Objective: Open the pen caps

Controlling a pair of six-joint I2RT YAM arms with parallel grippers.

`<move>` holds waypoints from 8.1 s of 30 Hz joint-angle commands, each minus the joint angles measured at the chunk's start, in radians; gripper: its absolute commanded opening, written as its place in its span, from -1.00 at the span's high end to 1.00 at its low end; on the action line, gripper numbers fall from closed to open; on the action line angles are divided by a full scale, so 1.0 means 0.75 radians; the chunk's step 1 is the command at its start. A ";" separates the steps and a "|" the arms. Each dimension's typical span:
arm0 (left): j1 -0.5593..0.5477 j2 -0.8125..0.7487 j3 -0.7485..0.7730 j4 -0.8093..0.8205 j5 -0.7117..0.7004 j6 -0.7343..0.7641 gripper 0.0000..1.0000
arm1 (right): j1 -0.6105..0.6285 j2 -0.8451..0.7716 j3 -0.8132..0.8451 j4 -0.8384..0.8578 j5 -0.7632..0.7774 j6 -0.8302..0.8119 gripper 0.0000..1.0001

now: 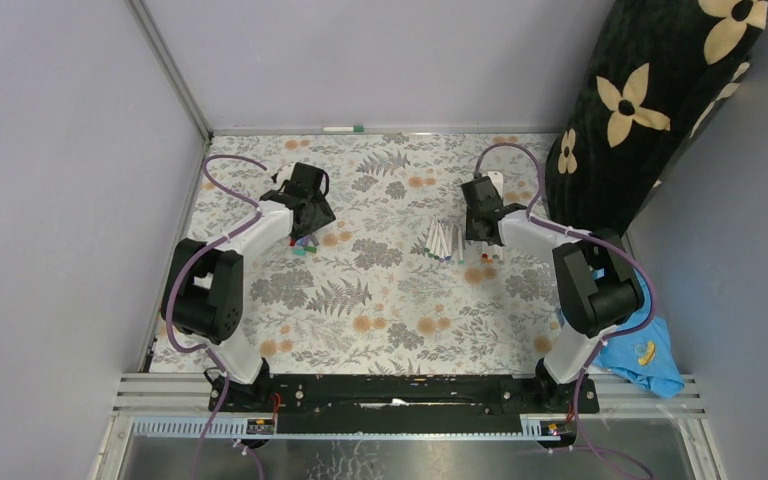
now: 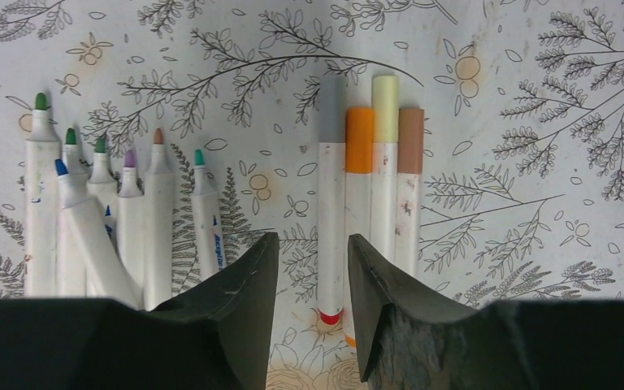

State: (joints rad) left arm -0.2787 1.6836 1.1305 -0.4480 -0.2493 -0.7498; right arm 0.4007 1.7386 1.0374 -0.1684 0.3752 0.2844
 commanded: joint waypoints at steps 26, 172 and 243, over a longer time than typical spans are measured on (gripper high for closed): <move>0.000 -0.066 0.005 0.056 0.025 -0.033 -0.39 | -0.052 0.160 0.015 -0.015 -0.116 0.057 0.49; -0.167 -0.257 -0.286 0.640 0.787 -0.549 1.00 | 0.513 -0.016 0.295 0.114 -0.750 0.150 0.80; 0.042 -0.085 -0.145 0.153 0.095 -0.084 -0.28 | 0.173 0.101 0.131 -0.012 0.060 0.076 0.51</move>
State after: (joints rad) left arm -0.2504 1.6566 1.0412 -0.3874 -0.1928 -0.8165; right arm 0.5404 1.7920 1.0912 -0.1978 0.3656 0.3447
